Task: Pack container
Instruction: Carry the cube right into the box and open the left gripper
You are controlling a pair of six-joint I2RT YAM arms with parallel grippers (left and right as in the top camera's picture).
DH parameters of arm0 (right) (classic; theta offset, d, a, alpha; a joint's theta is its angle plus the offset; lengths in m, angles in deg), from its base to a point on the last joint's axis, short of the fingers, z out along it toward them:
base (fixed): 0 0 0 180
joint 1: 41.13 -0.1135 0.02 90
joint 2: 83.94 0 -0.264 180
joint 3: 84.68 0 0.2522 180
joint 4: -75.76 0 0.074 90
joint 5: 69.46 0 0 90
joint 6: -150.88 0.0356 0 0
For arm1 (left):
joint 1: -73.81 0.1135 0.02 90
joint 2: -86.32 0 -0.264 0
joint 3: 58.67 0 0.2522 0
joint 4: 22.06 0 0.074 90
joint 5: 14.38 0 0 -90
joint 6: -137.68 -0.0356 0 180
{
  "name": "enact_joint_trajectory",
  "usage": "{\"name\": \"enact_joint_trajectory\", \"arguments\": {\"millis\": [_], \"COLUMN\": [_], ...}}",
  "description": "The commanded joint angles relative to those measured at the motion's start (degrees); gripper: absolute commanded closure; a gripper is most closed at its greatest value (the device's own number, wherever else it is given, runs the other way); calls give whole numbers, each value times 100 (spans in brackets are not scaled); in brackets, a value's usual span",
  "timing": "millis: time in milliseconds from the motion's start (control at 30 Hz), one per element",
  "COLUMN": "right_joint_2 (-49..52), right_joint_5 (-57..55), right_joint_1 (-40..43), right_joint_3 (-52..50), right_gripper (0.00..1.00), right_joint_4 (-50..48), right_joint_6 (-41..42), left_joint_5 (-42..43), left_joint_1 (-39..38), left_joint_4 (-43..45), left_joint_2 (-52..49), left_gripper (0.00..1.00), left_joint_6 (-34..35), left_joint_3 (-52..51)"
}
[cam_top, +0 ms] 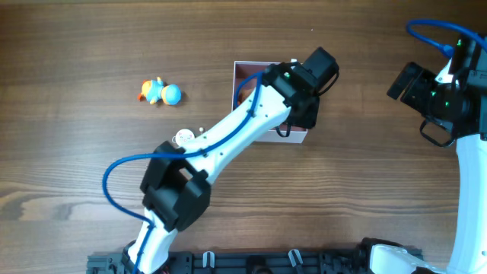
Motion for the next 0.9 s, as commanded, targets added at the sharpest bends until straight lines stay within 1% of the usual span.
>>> {"name": "enact_joint_trajectory", "arguments": {"millis": [0, 267, 400, 533, 700, 767, 867], "right_joint_2": [33, 33, 33, 33, 33, 33, 33], "right_joint_5": [63, 63, 63, 63, 63, 63, 63], "right_joint_1": [13, 13, 13, 13, 13, 13, 13], "right_joint_3": [28, 28, 28, 28, 26, 26, 26], "right_gripper": [0, 0, 0, 0, 0, 0, 0], "right_joint_4": [-7, -7, -7, -7, -7, -7, -7], "right_joint_6": [-28, -28, -28, -31, -28, -28, -28], "left_joint_5": [-468, -503, -470, -439, -271, -219, -216], "left_joint_1": [15, 11, 11, 7, 7, 9, 28], "left_joint_4": [81, 157, 166, 201, 308, 310, 271], "left_joint_2": [-199, -350, -455, -494, -494, -487, -466], "left_gripper": [80, 78, 75, 67, 52, 50, 42], "left_joint_6": [267, 275, 527, 522, 518, 516, 492], "left_joint_3": [87, 85, -7, -50, -48, -46, 15]}}
